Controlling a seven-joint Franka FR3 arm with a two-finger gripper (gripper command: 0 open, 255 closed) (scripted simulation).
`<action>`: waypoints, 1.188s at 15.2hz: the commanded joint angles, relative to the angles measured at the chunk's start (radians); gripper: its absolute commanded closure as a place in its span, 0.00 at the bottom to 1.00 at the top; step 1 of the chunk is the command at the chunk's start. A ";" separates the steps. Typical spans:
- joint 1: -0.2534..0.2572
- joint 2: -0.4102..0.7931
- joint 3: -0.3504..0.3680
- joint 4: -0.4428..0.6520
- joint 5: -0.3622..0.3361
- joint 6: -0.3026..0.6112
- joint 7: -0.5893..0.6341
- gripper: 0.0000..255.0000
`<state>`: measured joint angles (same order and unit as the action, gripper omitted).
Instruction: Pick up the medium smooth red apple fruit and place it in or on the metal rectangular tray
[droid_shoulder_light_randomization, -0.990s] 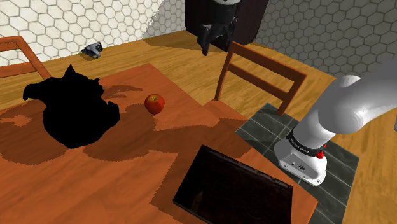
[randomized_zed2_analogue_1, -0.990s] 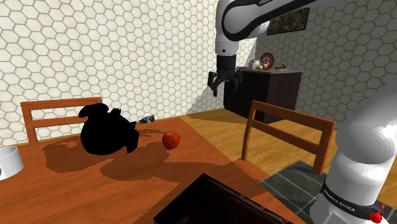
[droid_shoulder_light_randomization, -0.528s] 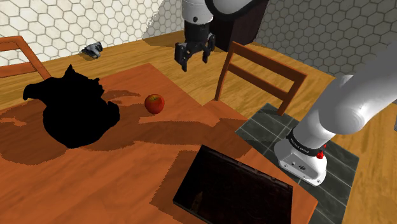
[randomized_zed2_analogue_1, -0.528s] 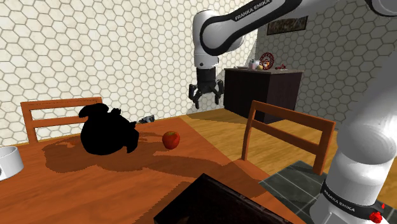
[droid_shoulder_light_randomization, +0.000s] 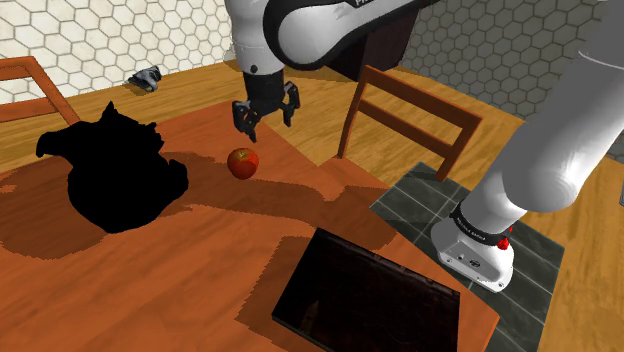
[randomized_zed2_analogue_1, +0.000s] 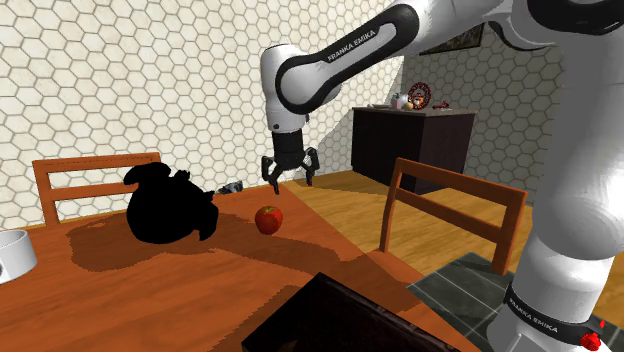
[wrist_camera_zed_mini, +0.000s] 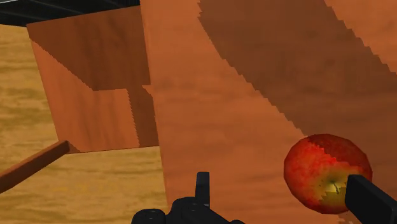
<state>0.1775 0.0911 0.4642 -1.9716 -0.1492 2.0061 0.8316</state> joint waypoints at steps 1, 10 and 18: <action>0.023 0.083 0.011 0.065 -0.032 -0.007 0.048 0.00; 0.090 0.268 0.008 0.175 -0.105 0.022 0.139 0.00; 0.090 0.286 0.002 0.150 -0.118 0.063 0.147 0.00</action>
<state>0.2678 0.3767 0.4663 -1.8210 -0.2667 2.0678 0.9788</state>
